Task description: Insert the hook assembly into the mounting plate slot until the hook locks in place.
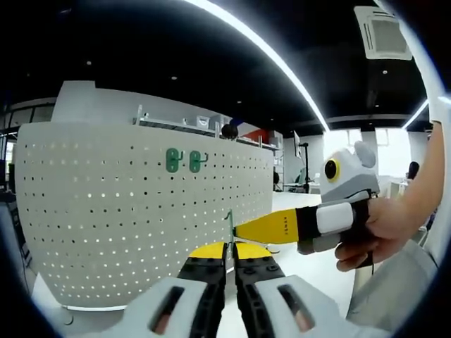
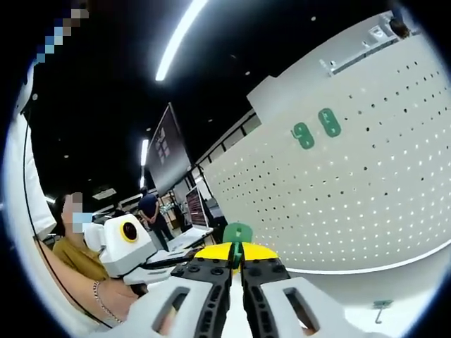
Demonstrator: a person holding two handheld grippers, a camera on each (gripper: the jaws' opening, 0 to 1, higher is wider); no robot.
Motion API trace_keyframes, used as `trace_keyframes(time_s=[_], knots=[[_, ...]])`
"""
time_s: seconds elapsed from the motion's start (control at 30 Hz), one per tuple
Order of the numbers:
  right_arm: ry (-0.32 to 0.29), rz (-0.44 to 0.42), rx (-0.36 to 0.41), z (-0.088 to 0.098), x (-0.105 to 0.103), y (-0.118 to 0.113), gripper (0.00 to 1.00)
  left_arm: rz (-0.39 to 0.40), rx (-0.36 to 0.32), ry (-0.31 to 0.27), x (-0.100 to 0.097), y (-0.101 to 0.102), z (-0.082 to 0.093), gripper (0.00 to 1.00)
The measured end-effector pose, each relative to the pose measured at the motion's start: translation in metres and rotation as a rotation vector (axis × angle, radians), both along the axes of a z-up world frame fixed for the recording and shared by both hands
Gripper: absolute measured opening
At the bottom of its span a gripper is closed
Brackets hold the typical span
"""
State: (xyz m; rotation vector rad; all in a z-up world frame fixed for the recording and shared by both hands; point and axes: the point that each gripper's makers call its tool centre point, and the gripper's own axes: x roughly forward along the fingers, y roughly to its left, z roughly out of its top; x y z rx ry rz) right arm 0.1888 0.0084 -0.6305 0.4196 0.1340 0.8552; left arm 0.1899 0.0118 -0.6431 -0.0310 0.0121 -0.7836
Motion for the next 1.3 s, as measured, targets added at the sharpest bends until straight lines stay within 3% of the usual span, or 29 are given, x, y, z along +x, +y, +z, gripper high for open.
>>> trace_keyframes(time_s=[0.17, 0.37, 0.5, 0.67, 0.77, 1.07, 1.13, 1.23, 1.3], knots=[[-0.010, 0.005, -0.005, 0.002, -0.001, 0.000, 0.01, -0.014, 0.022, -0.015, -0.003, -0.002, 0.000, 0.05], [-0.008, 0.010, -0.003, 0.003, -0.003, 0.001, 0.01, -0.035, 0.051, -0.024, -0.006, -0.011, -0.002, 0.21], [-0.008, 0.017, -0.006, 0.003, -0.004, 0.002, 0.01, -0.029, 0.046, -0.003, -0.005, -0.012, -0.004, 0.43], [-0.001, 0.021, -0.002, 0.003, -0.003, 0.002, 0.01, -0.020, 0.054, 0.025, -0.002, -0.011, -0.010, 0.60], [0.003, 0.022, -0.005, 0.001, -0.003, 0.002, 0.01, -0.027, 0.045, 0.051, -0.001, -0.013, -0.013, 0.76], [-0.002, 0.013, -0.015, 0.003, -0.003, 0.001, 0.01, -0.025, 0.062, 0.061, 0.000, -0.012, -0.018, 0.77], [-0.055, -0.001, -0.080, 0.005, -0.001, -0.001, 0.01, -0.022, 0.060, 0.065, 0.000, -0.012, -0.018, 0.76], [-0.185, -0.074, -0.318, 0.002, 0.004, -0.009, 0.01, -0.016, 0.056, 0.069, 0.001, -0.010, -0.019, 0.76], [-0.231, -0.089, -0.393, 0.002, 0.004, -0.009, 0.01, -0.015, 0.056, 0.073, 0.001, -0.010, -0.020, 0.76]])
